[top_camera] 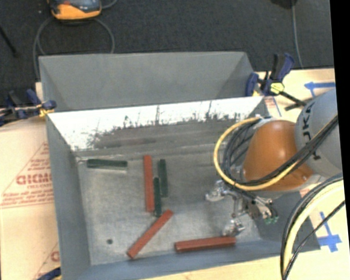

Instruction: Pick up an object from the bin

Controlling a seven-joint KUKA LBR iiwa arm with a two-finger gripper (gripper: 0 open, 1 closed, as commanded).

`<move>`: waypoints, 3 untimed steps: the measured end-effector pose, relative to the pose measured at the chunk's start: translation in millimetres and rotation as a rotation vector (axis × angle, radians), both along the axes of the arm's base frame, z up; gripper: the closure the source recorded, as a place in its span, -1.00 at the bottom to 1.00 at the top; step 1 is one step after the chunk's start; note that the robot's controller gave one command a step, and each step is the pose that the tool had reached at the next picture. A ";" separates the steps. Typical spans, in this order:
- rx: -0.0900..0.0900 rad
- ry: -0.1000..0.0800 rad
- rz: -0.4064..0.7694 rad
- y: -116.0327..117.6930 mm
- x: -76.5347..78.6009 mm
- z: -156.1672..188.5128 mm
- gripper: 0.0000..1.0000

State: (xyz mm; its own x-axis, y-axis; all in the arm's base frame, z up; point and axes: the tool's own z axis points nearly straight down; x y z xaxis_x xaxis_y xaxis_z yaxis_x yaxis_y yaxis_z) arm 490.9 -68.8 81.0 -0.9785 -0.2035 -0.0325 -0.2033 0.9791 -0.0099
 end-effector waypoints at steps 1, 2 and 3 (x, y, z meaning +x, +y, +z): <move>0.000 0.001 0.002 0.0 -0.2 0.0 -1.00; 0.001 0.013 -0.066 29.2 0.5 1.3 -1.00; -0.001 0.025 -0.001 69.3 16.3 -3.7 -1.00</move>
Offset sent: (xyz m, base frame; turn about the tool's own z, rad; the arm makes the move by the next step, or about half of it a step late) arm 0.0010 0.0845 0.0023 0.1434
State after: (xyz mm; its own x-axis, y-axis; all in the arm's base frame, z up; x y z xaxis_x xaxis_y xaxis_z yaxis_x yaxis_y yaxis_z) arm 507.1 0.6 77.3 -0.9793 -0.2023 -0.0075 -0.2023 0.9793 -0.0055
